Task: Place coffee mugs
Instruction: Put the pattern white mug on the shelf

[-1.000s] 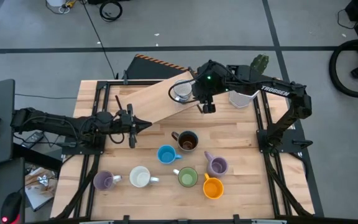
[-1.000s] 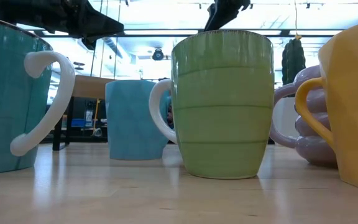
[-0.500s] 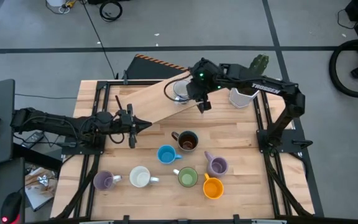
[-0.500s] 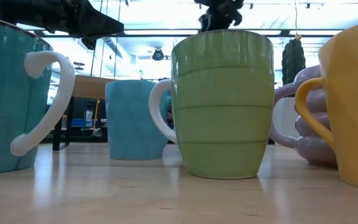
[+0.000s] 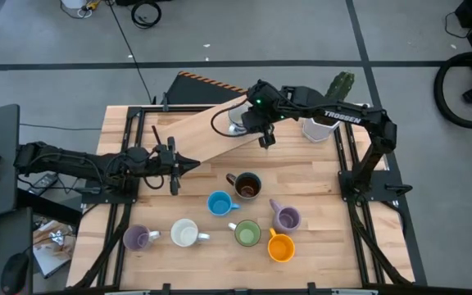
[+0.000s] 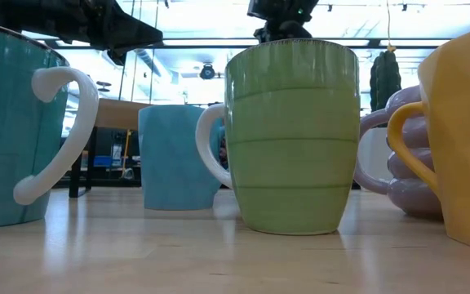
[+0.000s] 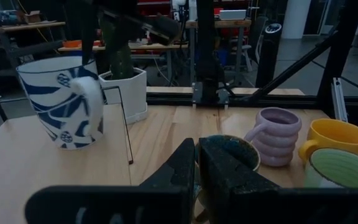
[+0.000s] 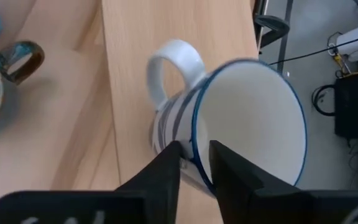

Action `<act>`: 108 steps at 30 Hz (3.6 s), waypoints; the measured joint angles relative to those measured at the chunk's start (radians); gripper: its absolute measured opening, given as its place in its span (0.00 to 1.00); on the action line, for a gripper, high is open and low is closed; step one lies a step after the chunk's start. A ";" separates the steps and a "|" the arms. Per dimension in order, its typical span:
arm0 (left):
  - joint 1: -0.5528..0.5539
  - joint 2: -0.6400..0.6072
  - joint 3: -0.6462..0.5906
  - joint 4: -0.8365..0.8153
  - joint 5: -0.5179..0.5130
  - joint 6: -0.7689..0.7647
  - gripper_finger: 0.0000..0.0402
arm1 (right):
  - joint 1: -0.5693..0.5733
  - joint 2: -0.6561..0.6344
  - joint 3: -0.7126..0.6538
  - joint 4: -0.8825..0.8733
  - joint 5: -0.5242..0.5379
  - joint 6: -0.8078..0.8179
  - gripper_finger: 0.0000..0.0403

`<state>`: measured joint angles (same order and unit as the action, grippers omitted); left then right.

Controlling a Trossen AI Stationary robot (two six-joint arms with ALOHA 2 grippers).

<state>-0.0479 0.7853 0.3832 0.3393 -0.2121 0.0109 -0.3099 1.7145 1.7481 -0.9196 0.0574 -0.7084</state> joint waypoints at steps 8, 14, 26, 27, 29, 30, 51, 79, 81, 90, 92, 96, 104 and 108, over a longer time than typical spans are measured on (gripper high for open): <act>0.000 0.000 0.000 0.000 0.000 0.000 0.07 | 0.008 0.000 0.000 0.007 0.002 0.075 0.11; 0.000 0.000 0.000 0.000 0.000 0.000 0.07 | 0.012 0.002 0.000 0.014 0.005 0.204 0.06; 0.000 0.000 0.000 0.000 0.000 -0.002 0.07 | 0.051 0.003 0.052 0.013 0.127 0.558 0.06; 0.000 0.000 0.000 0.000 0.000 -0.005 0.07 | 0.056 0.003 0.059 0.002 0.134 0.569 0.06; 0.000 0.000 0.000 0.000 0.000 -0.006 0.07 | 0.067 0.002 0.071 -0.022 0.151 0.582 0.06; 0.000 0.000 0.000 0.000 0.000 -0.007 0.07 | 0.071 0.002 0.077 -0.039 0.162 0.587 0.06; 0.000 0.000 0.000 0.000 0.000 -0.027 0.07 | 0.040 0.002 0.062 -0.161 0.103 0.661 0.06; 0.000 0.000 0.000 -0.004 0.000 -0.025 0.07 | 0.015 -0.002 0.162 -0.119 0.054 0.428 0.45; 0.000 0.000 0.000 -0.009 0.000 -0.025 0.07 | 0.015 -0.002 0.167 -0.143 0.034 0.295 0.46; 0.000 0.000 0.000 -0.013 0.000 -0.023 0.07 | 0.013 -0.001 0.167 -0.294 0.116 0.124 0.46; 0.000 0.000 0.000 -0.013 0.000 -0.023 0.07 | 0.018 -0.001 0.167 -0.313 0.177 0.129 0.46; 0.000 0.000 0.000 -0.012 0.000 -0.023 0.07 | 0.043 -0.001 0.167 -0.334 0.244 0.147 0.46; 0.000 0.000 0.000 -0.013 0.000 -0.023 0.07 | 0.060 -0.001 0.167 -0.392 0.240 0.145 0.46; 0.000 0.000 0.000 -0.016 0.000 -0.023 0.07 | 0.062 -0.001 0.167 -0.400 0.233 0.094 0.46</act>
<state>-0.0479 0.7855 0.3828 0.3234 -0.2123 -0.0123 -0.2478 1.7134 1.9148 -1.3193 0.2902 -0.6141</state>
